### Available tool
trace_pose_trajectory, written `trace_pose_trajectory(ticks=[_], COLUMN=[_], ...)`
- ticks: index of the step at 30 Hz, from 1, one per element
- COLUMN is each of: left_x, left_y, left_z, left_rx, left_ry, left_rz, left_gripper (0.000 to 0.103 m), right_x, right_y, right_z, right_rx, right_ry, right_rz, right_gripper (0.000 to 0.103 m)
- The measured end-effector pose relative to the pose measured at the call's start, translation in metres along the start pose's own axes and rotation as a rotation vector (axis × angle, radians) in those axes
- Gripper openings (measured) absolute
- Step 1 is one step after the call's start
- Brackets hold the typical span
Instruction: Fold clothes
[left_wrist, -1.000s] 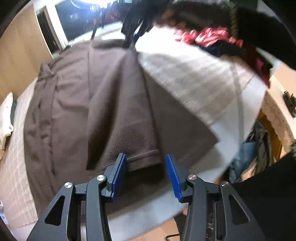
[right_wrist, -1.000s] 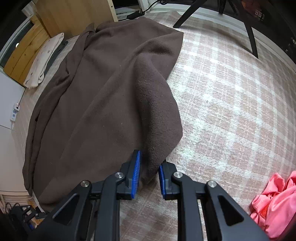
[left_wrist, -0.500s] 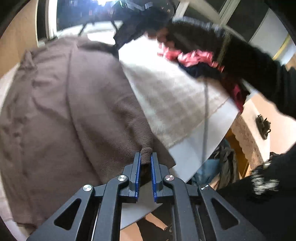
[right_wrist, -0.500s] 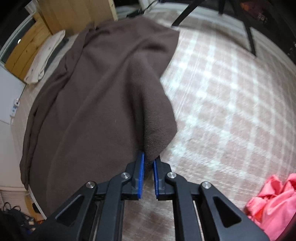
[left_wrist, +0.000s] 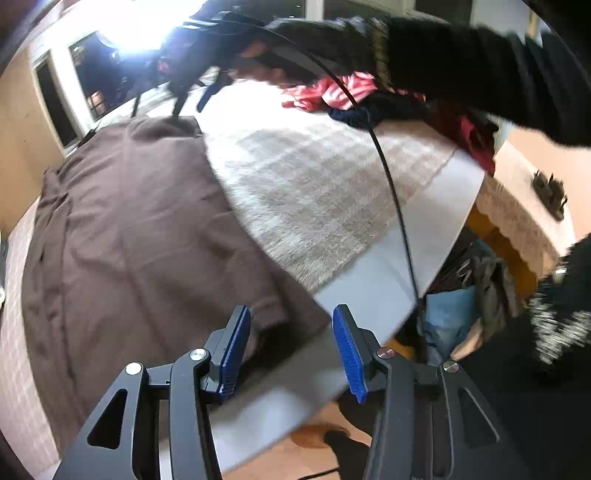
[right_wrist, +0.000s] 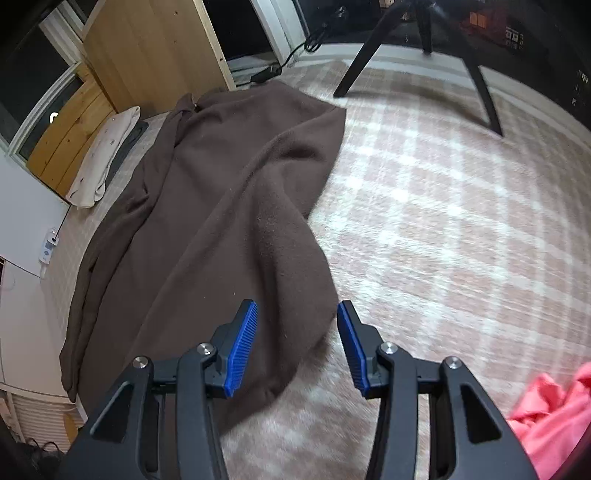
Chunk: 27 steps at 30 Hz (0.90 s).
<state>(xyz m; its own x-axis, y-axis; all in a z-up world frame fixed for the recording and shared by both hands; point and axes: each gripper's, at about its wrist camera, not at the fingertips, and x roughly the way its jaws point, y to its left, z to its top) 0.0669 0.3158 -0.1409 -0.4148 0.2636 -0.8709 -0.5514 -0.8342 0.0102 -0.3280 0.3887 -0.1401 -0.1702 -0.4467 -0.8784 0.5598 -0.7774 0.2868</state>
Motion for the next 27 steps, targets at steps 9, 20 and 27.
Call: trace_pose_trajectory(ticks=[9,20,27], left_x=[0.023,-0.034,-0.047], left_y=[0.027,0.11,0.149], left_z=[-0.003,-0.056,-0.101], left_rx=[-0.149,-0.611,-0.779], left_ry=[-0.007,-0.232,-0.276], left_rz=[-0.058,-0.153,-0.072], left_gripper=[0.009,0.009,0.008], right_x=[0.018,-0.008,0.054], right_y=[0.004,0.05,0.153], right_z=[-0.009,0.031,0.082], right_rx=[-0.01,0.16,0.011], right_ry=[0.007,-0.043,-0.015], right_rz=[0.02,0.139,0.066], right_gripper=[0.013,0.008,0.008])
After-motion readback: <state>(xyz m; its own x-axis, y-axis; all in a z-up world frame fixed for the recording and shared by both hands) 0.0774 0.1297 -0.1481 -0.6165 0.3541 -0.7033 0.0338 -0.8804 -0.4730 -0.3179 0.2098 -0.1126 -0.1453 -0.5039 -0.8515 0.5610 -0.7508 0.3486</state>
